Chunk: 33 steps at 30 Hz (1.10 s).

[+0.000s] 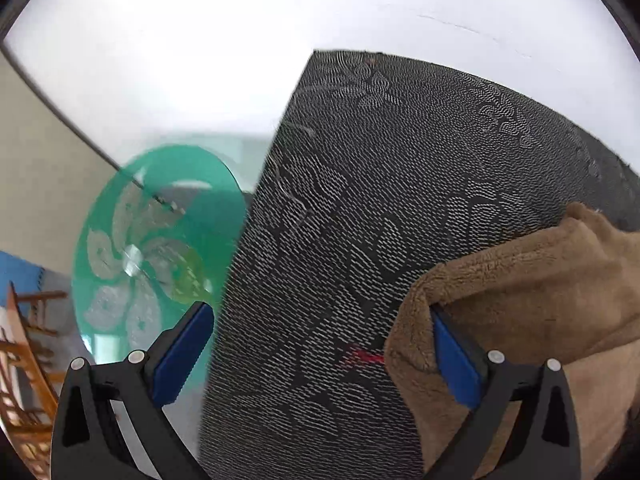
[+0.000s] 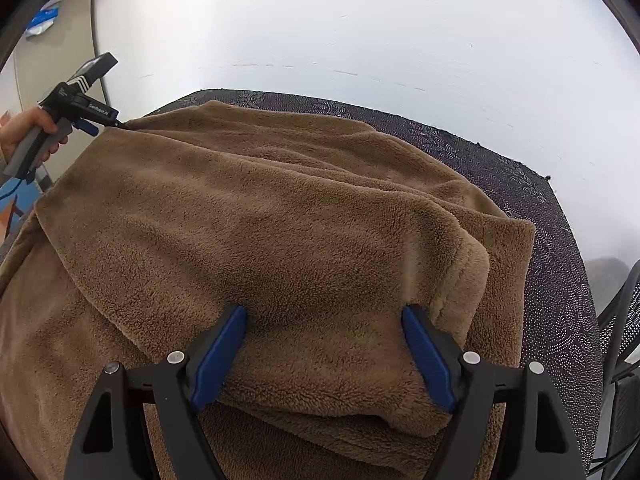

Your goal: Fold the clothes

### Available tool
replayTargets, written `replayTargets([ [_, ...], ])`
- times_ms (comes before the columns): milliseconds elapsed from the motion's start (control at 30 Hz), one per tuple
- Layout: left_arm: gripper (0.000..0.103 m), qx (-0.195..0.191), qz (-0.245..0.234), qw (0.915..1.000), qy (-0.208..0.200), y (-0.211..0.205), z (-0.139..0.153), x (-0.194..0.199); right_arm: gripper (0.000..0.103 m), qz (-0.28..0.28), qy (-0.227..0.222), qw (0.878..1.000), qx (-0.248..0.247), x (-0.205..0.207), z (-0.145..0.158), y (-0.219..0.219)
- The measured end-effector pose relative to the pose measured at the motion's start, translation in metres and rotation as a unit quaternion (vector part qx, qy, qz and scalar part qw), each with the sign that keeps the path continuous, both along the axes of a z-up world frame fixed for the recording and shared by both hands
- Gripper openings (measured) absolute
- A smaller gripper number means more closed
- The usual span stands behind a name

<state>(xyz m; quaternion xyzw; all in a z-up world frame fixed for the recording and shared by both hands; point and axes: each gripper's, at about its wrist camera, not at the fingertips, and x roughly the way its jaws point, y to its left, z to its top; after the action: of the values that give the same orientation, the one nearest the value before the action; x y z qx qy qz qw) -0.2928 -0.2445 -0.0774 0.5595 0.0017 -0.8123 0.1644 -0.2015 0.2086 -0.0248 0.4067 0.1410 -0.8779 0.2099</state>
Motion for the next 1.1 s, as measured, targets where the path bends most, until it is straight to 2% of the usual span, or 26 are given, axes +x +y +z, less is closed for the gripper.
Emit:
replayTargets([
  [167, 0.103, -0.015, -0.006, 0.9991, 0.039, 0.003, 0.012, 0.004, 0.082, 0.000, 0.000, 1.000, 0.001, -0.001, 0.000, 0.000],
  [233, 0.103, -0.053, -0.011, 0.9968, 0.059, 0.010, 0.021, 0.008, 0.082, 0.000, 0.000, 1.000, 0.001, -0.001, -0.001, 0.000],
  [300, 0.102, -0.133, 0.008, 0.9877, 0.081, 0.010, 0.033, 0.010, 0.082, 0.000, 0.000, 1.000, 0.001, -0.001, -0.001, -0.001],
  [367, 0.102, -0.130, 0.029, 0.9872, 0.087, -0.002, 0.043, 0.005, 0.082, 0.000, 0.000, 1.000, 0.001, -0.001, -0.001, -0.001],
  [400, 0.102, -0.085, 0.036, 0.9919, 0.087, -0.011, 0.045, 0.005, 0.082, 0.000, 0.000, 1.000, 0.001, -0.001, -0.001, -0.001],
  [433, 0.102, -0.007, 0.037, 0.9952, 0.090, -0.021, 0.047, 0.007, 0.082, 0.000, 0.000, 1.000, 0.001, -0.001, -0.001, -0.001],
  [500, 0.102, 0.115, 0.038, 0.9888, 0.088, -0.032, 0.045, 0.015, 0.082, 0.000, 0.000, 1.000, 0.001, -0.001, 0.000, -0.002],
  [533, 0.102, 0.153, 0.038, 0.9842, 0.079, -0.034, 0.042, 0.018, 0.083, 0.000, 0.000, 1.000, 0.001, -0.001, 0.000, -0.002],
  [600, 0.102, 0.178, 0.025, 0.9823, 0.052, -0.028, 0.032, 0.018, 0.083, 0.000, 0.000, 1.000, 0.001, -0.001, -0.001, -0.002],
  [700, 0.102, 0.186, -0.002, 0.9824, 0.018, -0.012, 0.018, 0.022, 0.083, -0.001, 0.000, 1.000, 0.001, -0.002, -0.001, -0.002],
  [767, 0.101, 0.214, -0.003, 0.9767, 0.008, -0.007, 0.013, 0.028, 0.083, 0.000, 0.001, 1.000, 0.001, -0.001, -0.001, -0.002],
  [833, 0.082, 0.231, -0.001, 0.9729, -0.003, -0.006, 0.005, 0.026, 0.083, 0.000, 0.001, 1.000, 0.001, -0.001, -0.001, -0.002],
  [867, 0.058, 0.239, -0.002, 0.9711, -0.010, -0.005, -0.001, 0.022, 0.083, 0.000, 0.000, 1.000, 0.001, -0.001, -0.001, -0.002],
  [967, 0.048, 0.228, -0.010, 0.9734, -0.013, -0.001, -0.005, 0.017, 0.083, -0.001, 0.000, 1.000, 0.000, -0.001, -0.001, -0.002],
  [1033, 0.037, 0.218, -0.005, 0.9759, -0.009, -0.002, -0.004, 0.017, 0.083, 0.000, 0.000, 1.000, 0.000, -0.002, -0.001, -0.001],
  [1100, 0.034, 0.208, 0.001, 0.9782, -0.004, -0.003, -0.003, 0.016, 0.083, 0.000, -0.001, 1.000, -0.001, -0.002, -0.002, -0.001],
])
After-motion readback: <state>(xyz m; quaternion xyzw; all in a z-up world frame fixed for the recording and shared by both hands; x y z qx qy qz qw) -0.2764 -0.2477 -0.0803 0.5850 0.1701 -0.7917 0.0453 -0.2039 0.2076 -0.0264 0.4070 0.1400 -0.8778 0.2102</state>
